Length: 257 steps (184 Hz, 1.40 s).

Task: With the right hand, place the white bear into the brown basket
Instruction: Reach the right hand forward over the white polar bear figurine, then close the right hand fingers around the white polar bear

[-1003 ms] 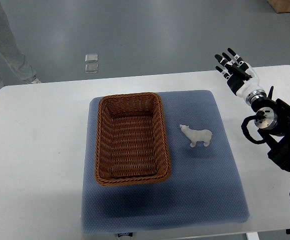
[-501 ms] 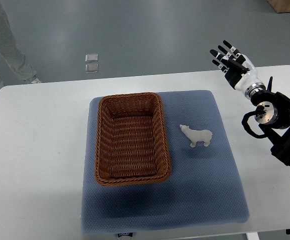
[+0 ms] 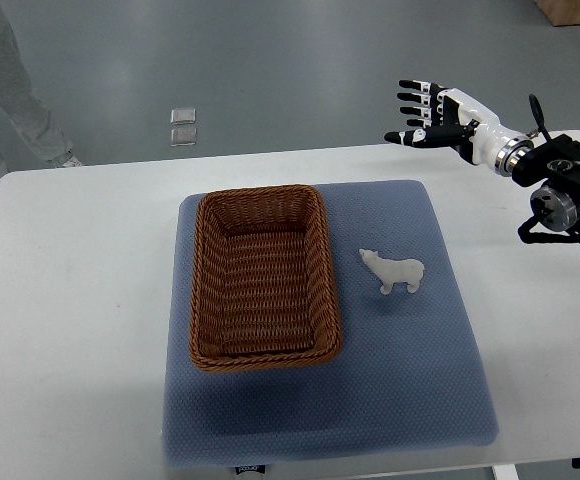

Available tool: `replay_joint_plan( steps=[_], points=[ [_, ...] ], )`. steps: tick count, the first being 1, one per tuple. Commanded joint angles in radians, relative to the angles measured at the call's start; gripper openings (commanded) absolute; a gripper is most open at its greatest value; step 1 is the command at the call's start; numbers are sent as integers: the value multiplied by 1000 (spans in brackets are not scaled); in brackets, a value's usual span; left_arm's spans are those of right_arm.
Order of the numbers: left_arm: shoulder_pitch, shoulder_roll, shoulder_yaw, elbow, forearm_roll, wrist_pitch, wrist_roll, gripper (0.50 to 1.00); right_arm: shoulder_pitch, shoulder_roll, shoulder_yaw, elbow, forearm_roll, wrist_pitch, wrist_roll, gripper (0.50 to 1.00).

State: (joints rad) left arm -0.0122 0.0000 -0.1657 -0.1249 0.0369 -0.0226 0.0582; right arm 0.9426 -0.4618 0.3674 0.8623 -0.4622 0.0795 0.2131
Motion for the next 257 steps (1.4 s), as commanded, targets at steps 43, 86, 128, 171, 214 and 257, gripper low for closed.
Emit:
replay_joint_plan(
  steps=[43, 86, 128, 171, 214, 257],
  points=[
    [0, 0, 0, 1, 0, 0, 0, 1000, 134, -120, -203, 90, -332, 105, -1, 924],
    [0, 0, 0, 1, 0, 0, 0, 1000, 248, -190, -353, 219, -493, 146, -8, 921],
    [0, 0, 0, -1, 0, 0, 0, 1000, 329, -232, -446, 325, -512, 226, -50, 921],
    [0, 0, 0, 1, 0, 0, 0, 1000, 340, -201, -466, 327, -507, 278, -61, 921],
    [0, 0, 0, 1, 0, 0, 0, 1000, 282, -140, -487, 317, -509, 261, -64, 921],
    [0, 0, 0, 1, 0, 1, 0, 1000, 243, -121, -487, 290, -516, 226, -104, 921]
  ],
)
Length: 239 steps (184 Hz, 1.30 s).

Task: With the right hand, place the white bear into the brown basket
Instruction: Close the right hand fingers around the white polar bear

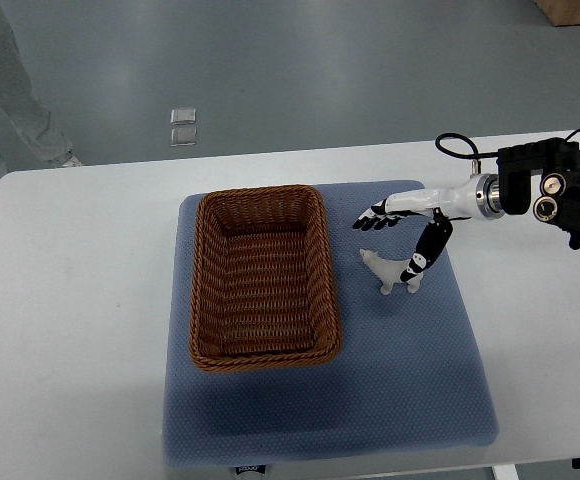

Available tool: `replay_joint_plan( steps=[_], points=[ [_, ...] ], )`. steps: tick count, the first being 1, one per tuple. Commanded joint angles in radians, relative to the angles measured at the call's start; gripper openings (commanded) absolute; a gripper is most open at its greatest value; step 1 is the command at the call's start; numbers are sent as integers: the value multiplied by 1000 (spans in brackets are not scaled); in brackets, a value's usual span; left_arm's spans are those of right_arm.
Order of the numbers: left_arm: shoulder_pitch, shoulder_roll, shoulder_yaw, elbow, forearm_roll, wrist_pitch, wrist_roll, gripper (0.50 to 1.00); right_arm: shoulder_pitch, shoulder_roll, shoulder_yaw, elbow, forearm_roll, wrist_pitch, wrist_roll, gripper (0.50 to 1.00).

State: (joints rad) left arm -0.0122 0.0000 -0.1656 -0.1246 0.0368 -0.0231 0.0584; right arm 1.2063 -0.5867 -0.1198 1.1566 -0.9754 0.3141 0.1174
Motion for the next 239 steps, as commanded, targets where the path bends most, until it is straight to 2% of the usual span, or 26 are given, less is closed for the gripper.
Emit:
replay_joint_plan(
  steps=[1, 52, 111, 169, 210, 219, 230, 239],
  points=[
    [0, 0, 0, 0, 0, 2, 0, 1000, -21, 4, 0, -5, -3, -9, -8, 921],
    [0, 0, 0, 0, 0, 0, 0, 1000, -47, 15, 0, -5, -19, -10, -10, 913],
    [0, 0, 0, 0, 0, 0, 0, 1000, -34, 21, 2, -3, -216, -10, -8, 911],
    [0, 0, 0, 0, 0, 0, 0, 1000, -37, 42, 11, -3, -220, -10, -8, 901],
    [0, 0, 0, 0, 0, 0, 0, 1000, -40, 44, 11, -5, -223, -10, -8, 827],
    [0, 0, 0, 0, 0, 0, 0, 1000, -39, 44, 11, -3, -224, -10, -8, 799],
    [0, 0, 0, 0, 0, 0, 0, 1000, -40, 44, 11, -3, -224, -10, -8, 791],
    [0, 0, 0, 0, 0, 2, 0, 1000, -40, 44, 11, -3, -226, -10, -8, 762]
  ],
)
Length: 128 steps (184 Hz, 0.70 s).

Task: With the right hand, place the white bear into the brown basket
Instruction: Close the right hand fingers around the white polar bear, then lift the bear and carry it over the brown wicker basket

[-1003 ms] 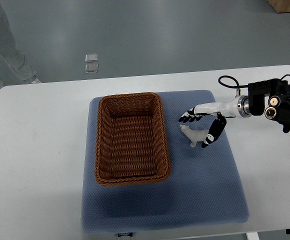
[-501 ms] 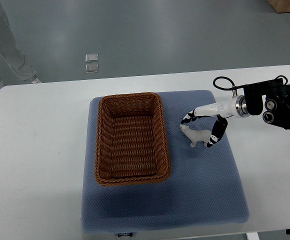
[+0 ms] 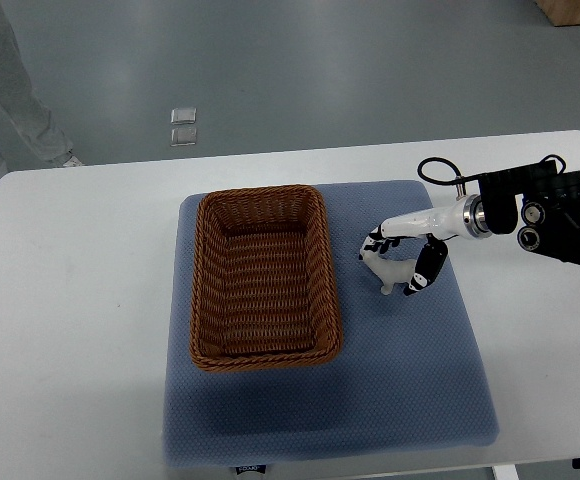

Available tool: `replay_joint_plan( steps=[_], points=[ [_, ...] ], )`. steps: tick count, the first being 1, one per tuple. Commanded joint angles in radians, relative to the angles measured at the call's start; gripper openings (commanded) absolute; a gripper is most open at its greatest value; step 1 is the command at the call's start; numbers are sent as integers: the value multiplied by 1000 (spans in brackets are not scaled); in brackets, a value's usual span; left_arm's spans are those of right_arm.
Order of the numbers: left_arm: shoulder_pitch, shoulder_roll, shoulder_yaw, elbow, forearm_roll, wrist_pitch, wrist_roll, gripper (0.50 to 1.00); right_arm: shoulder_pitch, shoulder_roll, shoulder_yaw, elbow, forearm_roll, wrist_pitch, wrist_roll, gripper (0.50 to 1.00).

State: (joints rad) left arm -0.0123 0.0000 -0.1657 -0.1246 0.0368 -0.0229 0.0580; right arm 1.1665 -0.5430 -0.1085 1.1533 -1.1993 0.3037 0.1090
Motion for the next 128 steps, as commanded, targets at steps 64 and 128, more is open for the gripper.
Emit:
replay_joint_plan(
  steps=[64, 128],
  points=[
    [0, 0, 0, 0, 0, 0, 0, 1000, -1, 0, 0, 0, -11, 3, -2, 605],
    [0, 0, 0, 0, 0, 0, 0, 1000, 7, -5, 0, 0, -10, 5, 0, 500]
  ],
)
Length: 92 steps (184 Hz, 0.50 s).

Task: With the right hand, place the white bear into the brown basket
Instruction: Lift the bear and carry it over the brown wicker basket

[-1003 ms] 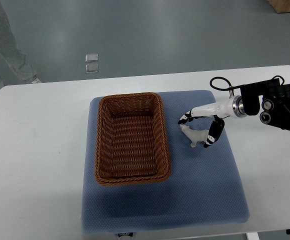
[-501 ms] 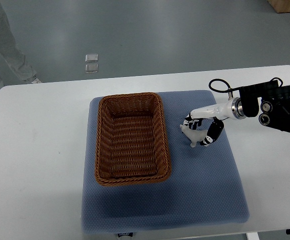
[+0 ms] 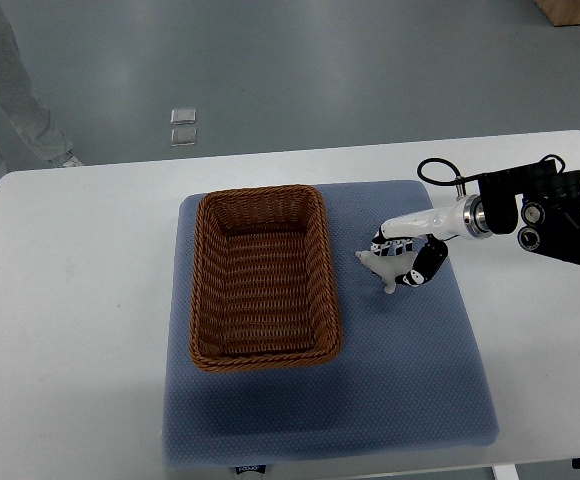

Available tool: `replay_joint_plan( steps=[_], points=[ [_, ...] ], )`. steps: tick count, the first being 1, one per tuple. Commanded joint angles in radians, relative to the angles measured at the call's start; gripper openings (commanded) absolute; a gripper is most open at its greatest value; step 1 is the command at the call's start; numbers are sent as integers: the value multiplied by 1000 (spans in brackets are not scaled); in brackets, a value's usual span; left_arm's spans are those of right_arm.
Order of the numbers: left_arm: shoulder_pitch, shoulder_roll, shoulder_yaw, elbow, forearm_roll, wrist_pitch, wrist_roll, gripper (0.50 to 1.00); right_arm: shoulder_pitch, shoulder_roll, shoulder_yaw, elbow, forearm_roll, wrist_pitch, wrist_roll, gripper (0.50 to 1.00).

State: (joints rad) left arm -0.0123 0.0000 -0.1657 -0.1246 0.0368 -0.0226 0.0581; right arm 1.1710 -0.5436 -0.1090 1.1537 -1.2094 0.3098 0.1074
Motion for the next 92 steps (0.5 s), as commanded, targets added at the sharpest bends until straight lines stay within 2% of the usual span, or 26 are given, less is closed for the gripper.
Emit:
replay_joint_plan(
  steps=[1, 40, 92],
  points=[
    [0, 0, 0, 0, 0, 0, 0, 1000, 4, -6, 0, 0, 1, -2, 0, 500],
    [0, 0, 0, 0, 0, 0, 0, 1000, 65, -18, 3, -3, 1, -5, 2, 500],
    [0, 0, 0, 0, 0, 0, 0, 1000, 231, 16, 3, -3, 10, -5, 2, 500]
  ],
)
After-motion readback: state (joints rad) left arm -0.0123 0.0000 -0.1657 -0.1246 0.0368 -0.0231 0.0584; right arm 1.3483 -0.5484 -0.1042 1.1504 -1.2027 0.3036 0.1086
